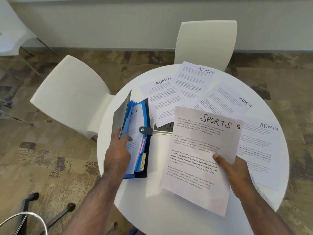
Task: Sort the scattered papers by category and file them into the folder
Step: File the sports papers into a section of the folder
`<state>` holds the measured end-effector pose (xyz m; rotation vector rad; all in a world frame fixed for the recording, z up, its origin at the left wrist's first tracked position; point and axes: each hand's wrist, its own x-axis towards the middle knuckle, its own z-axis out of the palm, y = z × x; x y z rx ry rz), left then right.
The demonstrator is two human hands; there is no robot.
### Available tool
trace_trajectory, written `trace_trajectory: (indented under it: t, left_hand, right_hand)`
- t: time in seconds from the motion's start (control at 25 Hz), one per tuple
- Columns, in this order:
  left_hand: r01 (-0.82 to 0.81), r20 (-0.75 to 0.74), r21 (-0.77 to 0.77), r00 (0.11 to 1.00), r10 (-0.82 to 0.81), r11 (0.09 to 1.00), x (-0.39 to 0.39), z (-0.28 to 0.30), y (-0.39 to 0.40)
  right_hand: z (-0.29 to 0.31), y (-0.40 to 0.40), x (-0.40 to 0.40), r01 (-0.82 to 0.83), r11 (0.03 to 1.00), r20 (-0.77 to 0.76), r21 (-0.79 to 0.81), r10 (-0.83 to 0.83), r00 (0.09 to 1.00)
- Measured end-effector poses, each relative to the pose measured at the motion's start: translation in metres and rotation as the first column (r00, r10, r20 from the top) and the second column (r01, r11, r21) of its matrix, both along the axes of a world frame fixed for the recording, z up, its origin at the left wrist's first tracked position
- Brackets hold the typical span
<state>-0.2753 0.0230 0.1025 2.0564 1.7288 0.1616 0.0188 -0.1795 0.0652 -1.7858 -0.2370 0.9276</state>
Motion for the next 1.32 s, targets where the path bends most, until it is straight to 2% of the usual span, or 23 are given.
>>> trace_trajectory:
  t: [0.08, 0.16, 0.28, 0.4, 0.88, 1.04, 1.32]
  left_hand:
    - [-0.061, -0.078, -0.085, 0.995, 0.054, 0.995, 0.002, -0.002, 0.007]
    - [-0.072, -0.128, -0.101, 0.990, 0.059, 0.992, 0.004, -0.003, 0.010]
    - [-0.032, -0.076, -0.088, 0.997, 0.025, 0.996, 0.005, -0.004, 0.010]
    - [-0.034, -0.116, -0.177, 0.993, 0.013, 0.984, 0.006, -0.003, 0.008]
    - [-0.037, -0.201, -0.101, 0.980, 0.016, 0.994, 0.010, -0.013, -0.002]
    - [-0.042, -0.155, -0.058, 0.987, 0.032, 0.997, 0.011, -0.014, -0.004]
    - [-0.052, -0.201, -0.008, 0.978, 0.050, 0.999, 0.013, -0.016, -0.010]
  right_hand:
    - [0.000, 0.000, 0.000, -0.004, 1.000, 0.001, 0.010, 0.004, 1.000]
    - [0.000, 0.001, 0.000, 0.002, 1.000, 0.002, 0.016, -0.002, 1.000]
    - [0.000, 0.001, 0.001, 0.003, 1.000, -0.002, 0.003, -0.003, 1.000]
    - [0.001, 0.000, 0.002, 0.005, 1.000, 0.000, 0.001, -0.005, 1.000]
    - [0.009, 0.001, 0.002, 0.005, 1.000, 0.004, -0.015, -0.005, 1.000]
    - [0.009, 0.000, 0.002, -0.001, 1.000, 0.012, -0.024, 0.001, 1.000]
    - [0.009, 0.000, 0.000, 0.011, 1.000, 0.002, -0.021, -0.011, 1.000]
